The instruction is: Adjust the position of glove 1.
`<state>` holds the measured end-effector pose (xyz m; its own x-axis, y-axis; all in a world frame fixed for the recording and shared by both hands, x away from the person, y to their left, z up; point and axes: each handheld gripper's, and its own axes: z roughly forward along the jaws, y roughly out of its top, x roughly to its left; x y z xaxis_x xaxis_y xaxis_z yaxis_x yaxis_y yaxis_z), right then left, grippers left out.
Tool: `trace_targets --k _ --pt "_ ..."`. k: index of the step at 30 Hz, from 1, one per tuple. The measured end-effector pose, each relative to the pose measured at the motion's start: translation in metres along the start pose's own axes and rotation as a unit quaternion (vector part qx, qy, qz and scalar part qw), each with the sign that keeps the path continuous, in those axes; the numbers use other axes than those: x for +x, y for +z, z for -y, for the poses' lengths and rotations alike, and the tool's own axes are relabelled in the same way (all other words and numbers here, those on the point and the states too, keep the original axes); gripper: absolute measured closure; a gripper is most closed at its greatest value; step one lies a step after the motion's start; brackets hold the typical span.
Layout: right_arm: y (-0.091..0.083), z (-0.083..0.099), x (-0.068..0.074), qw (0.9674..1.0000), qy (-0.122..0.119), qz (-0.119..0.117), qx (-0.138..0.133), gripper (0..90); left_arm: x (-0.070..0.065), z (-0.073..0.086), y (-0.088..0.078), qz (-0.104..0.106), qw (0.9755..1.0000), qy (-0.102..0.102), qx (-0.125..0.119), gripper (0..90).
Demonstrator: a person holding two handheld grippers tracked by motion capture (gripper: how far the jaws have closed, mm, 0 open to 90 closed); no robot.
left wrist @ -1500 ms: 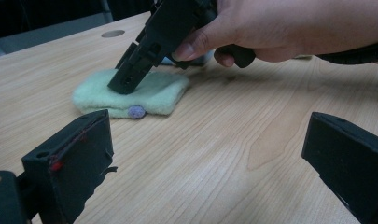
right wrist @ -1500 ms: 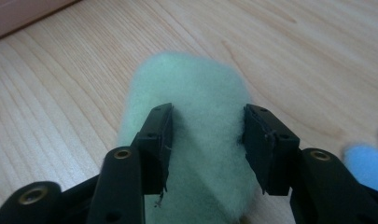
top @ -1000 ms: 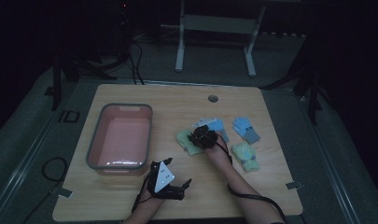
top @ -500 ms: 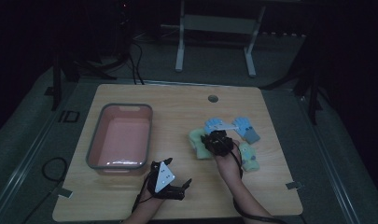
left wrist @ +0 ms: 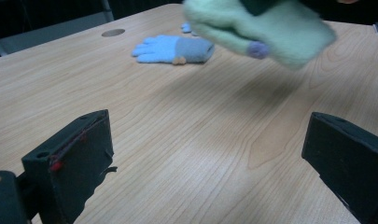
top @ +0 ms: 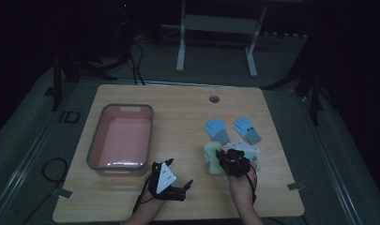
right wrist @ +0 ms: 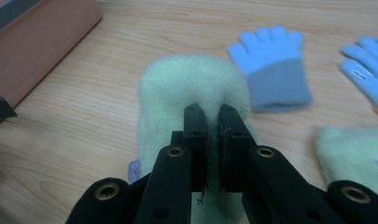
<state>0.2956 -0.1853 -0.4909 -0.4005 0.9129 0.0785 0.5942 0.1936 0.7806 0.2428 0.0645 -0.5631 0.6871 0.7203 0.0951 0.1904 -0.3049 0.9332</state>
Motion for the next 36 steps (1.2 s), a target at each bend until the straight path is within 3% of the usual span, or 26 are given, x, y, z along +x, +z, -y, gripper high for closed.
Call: trace_targets --k 8,12,19,26,36 --pt "-0.003 0.023 -0.006 0.9995 0.018 0.022 0.011 83.6 0.000 0.000 0.000 0.001 1.0000 0.001 -0.002 2.4" --pt "0.004 0.036 -0.011 0.9988 0.033 0.023 0.029 83.4 0.000 0.000 0.000 0.001 1.0000 0.001 -0.002 2.3" --pt "0.022 0.048 -0.012 0.9978 0.035 0.030 0.048 78.7 0.000 0.000 0.000 0.001 1.0000 0.001 -0.001 2.3" --pt "0.028 0.051 -0.013 0.9979 0.012 0.040 0.049 58.1 0.000 0.000 0.000 0.002 1.0000 0.000 -0.002 2.3" --pt "0.020 0.029 -0.020 0.9985 -0.035 0.017 0.040 55.5 0.001 0.000 0.000 0.004 1.0000 -0.002 -0.001 2.4"
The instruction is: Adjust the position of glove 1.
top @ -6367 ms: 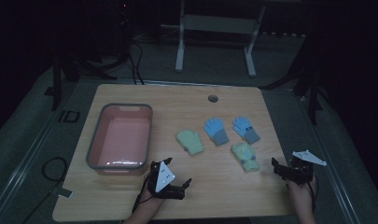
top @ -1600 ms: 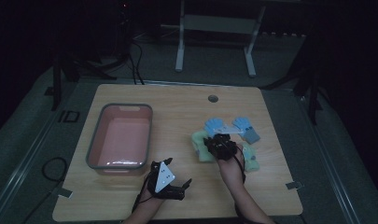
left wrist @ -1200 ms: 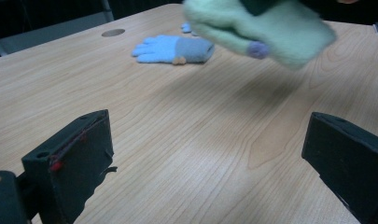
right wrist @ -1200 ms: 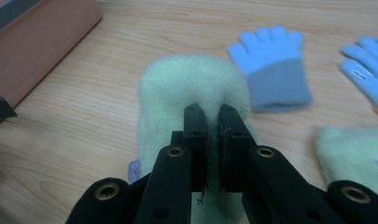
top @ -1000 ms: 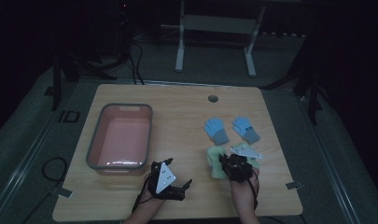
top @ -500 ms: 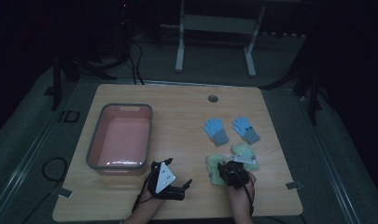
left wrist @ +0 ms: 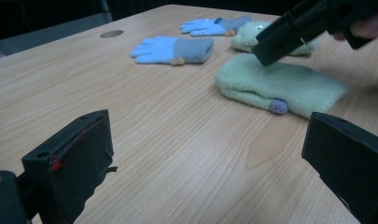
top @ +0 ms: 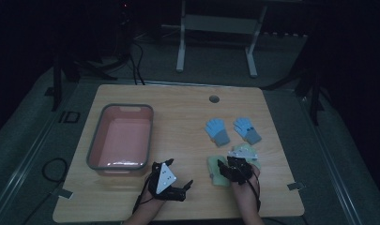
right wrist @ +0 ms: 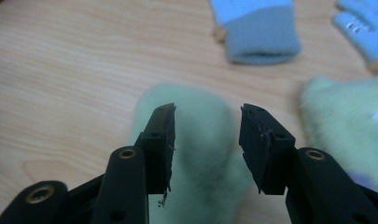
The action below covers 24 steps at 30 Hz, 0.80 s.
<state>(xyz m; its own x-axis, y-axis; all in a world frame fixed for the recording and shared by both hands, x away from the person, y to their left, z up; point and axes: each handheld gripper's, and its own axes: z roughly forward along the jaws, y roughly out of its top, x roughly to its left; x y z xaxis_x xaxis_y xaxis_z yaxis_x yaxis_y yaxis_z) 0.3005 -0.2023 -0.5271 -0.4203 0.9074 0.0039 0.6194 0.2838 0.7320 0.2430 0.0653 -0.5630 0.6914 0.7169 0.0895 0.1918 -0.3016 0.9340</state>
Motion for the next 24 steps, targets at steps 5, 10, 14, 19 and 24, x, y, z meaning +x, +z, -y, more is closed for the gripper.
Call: trace_targets --k 5,10,14,19,24 --pt "-0.005 -0.007 -0.016 0.9998 -0.008 -0.015 -0.009 55.9 0.001 0.000 0.000 0.000 1.0000 -0.004 -0.002 2.4" --pt "-0.012 -0.015 -0.042 0.9995 -0.010 -0.023 -0.021 57.3 0.000 0.000 0.000 -0.001 1.0000 -0.003 -0.003 2.4" --pt "-0.021 -0.023 -0.061 0.9991 -0.017 -0.027 -0.027 58.7 0.000 0.000 0.000 -0.002 1.0000 -0.003 -0.003 2.4" --pt "-0.027 -0.026 -0.088 0.9985 -0.028 -0.041 -0.021 59.2 0.000 0.000 -0.001 -0.003 1.0000 -0.004 -0.005 2.4" --pt "-0.023 -0.017 -0.115 0.9983 -0.034 -0.046 -0.011 60.0 0.000 0.000 0.000 -0.004 1.0000 -0.004 -0.004 2.3"
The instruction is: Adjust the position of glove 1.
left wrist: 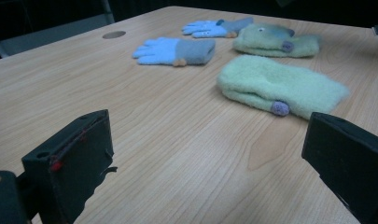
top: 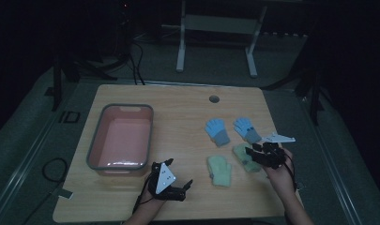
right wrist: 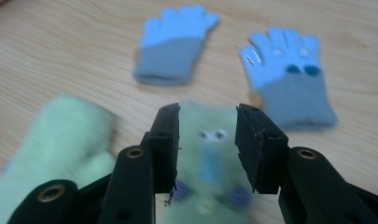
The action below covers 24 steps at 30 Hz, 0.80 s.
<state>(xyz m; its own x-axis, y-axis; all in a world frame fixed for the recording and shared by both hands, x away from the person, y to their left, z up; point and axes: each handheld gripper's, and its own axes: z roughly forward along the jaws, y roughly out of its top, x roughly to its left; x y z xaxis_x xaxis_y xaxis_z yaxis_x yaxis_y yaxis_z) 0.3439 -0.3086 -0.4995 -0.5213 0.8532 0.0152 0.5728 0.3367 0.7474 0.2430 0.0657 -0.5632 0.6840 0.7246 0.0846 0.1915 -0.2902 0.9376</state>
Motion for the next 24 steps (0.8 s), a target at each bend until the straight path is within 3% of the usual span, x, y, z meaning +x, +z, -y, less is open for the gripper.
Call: trace_targets --k 5,10,13,15,20,24 --pt "0.015 0.013 -0.012 0.9997 -0.008 -0.016 0.014 60.1 0.000 0.000 0.000 -0.003 1.0000 -0.001 0.000 2.4" --pt "0.032 0.023 -0.013 0.9994 -0.017 -0.014 0.027 59.1 0.000 0.000 0.000 -0.004 1.0000 -0.001 -0.001 2.4" --pt "0.036 0.028 -0.011 0.9996 -0.019 -0.010 0.020 59.7 0.000 0.000 0.000 -0.004 1.0000 -0.001 -0.002 2.4" --pt "0.037 0.032 -0.009 0.9998 -0.014 -0.007 0.010 64.9 0.000 0.000 -0.001 -0.003 1.0000 0.000 -0.002 2.4" --pt "0.038 0.034 -0.003 0.9996 -0.027 0.006 0.006 77.9 0.000 0.000 -0.001 -0.003 1.0000 0.000 -0.002 2.4" --pt "0.039 0.033 0.006 0.9988 -0.034 0.035 0.008 83.7 0.000 0.000 0.000 -0.004 1.0000 0.000 -0.001 2.4"
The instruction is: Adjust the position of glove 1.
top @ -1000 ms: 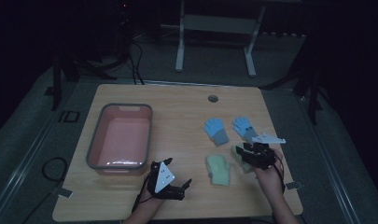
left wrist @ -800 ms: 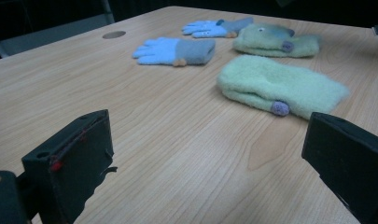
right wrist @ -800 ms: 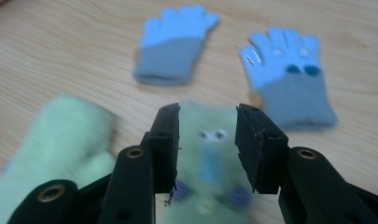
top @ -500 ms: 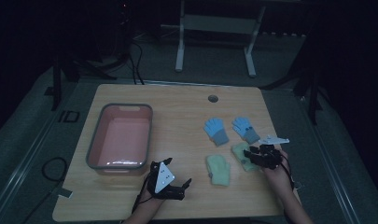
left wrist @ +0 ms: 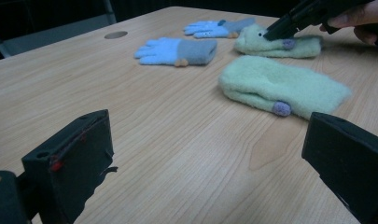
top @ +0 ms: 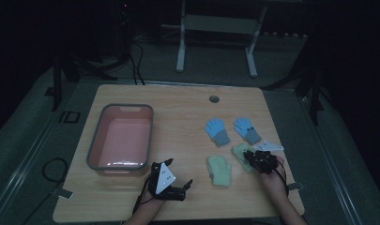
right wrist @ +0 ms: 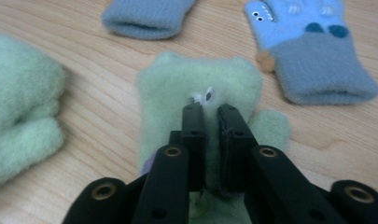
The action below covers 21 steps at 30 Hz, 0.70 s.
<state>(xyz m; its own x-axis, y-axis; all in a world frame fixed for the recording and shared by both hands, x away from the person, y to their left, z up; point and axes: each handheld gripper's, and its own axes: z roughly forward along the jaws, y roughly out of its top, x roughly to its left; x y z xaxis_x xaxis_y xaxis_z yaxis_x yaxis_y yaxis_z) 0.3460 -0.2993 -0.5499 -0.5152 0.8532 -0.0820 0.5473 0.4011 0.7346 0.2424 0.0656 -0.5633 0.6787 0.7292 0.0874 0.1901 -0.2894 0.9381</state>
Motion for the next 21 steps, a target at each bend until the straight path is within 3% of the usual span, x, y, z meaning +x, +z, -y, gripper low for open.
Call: trace_targets --k 3,7,8,11,16,21 --pt "-0.002 -0.003 0.006 0.9997 0.006 0.020 0.007 85.5 0.000 0.000 0.000 -0.001 1.0000 0.001 -0.001 2.4" --pt "-0.010 -0.008 0.010 0.9992 0.025 0.029 0.013 85.8 0.000 0.000 -0.001 -0.001 1.0000 0.000 -0.002 2.4" --pt "-0.021 -0.012 0.014 0.9984 0.035 0.044 0.009 85.9 0.000 0.000 -0.001 -0.001 1.0000 0.001 -0.002 2.4" --pt "-0.038 -0.016 0.016 0.9968 0.061 0.052 0.000 85.9 0.000 0.000 0.000 0.000 1.0000 0.002 -0.002 2.4" --pt "-0.063 -0.017 0.024 0.9915 0.104 0.077 -0.017 85.9 0.000 0.000 0.000 -0.001 1.0000 0.002 0.000 2.4" --pt "-0.075 -0.011 0.035 0.9844 0.149 0.092 -0.019 85.9 -0.001 0.000 0.000 -0.001 1.0000 0.006 0.001 2.4"
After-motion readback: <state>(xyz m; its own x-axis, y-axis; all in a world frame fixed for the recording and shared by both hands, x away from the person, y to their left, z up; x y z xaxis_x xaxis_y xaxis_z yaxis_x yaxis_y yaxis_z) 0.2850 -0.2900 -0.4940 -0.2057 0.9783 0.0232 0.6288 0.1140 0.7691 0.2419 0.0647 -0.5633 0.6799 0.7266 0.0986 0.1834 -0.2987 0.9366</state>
